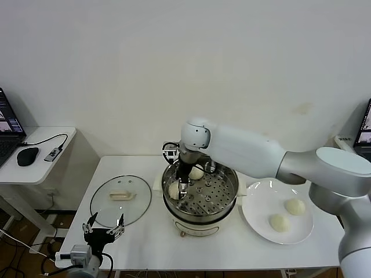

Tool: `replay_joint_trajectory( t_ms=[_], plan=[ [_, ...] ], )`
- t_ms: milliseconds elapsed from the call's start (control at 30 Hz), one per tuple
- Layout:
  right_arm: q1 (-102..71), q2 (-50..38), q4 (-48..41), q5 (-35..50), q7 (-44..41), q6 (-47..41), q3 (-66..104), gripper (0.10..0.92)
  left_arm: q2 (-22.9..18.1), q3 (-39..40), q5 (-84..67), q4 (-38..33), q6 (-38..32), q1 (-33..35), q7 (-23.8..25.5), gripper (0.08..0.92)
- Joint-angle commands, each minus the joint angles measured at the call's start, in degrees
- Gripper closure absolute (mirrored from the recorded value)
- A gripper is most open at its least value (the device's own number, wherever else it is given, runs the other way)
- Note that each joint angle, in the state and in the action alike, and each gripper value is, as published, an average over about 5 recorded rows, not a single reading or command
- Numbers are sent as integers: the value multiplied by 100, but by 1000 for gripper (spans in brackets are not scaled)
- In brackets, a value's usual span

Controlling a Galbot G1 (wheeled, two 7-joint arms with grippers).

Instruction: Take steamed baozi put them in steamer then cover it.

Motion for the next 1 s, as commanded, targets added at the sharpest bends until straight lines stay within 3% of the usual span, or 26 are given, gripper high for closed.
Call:
replay_joint_trajectory(
  t_ms=[33,300,567,1000],
  plan=[
    [349,-742,655,4,-179,30,89,204,-7,22,17,0,11,0,12,177],
    [957,-2526,1815,-110,-600,313,237,203,19,39,20,-38,47,41,42,177],
    [862,-4099,2264,-538,-877,663,451,203,21,80,27,-149,67,153,46,177],
    [-1018,-4975,2116,-1751,-1002,1263,1400,203,24,64,-1,-159,78,218,36,177]
  ],
)
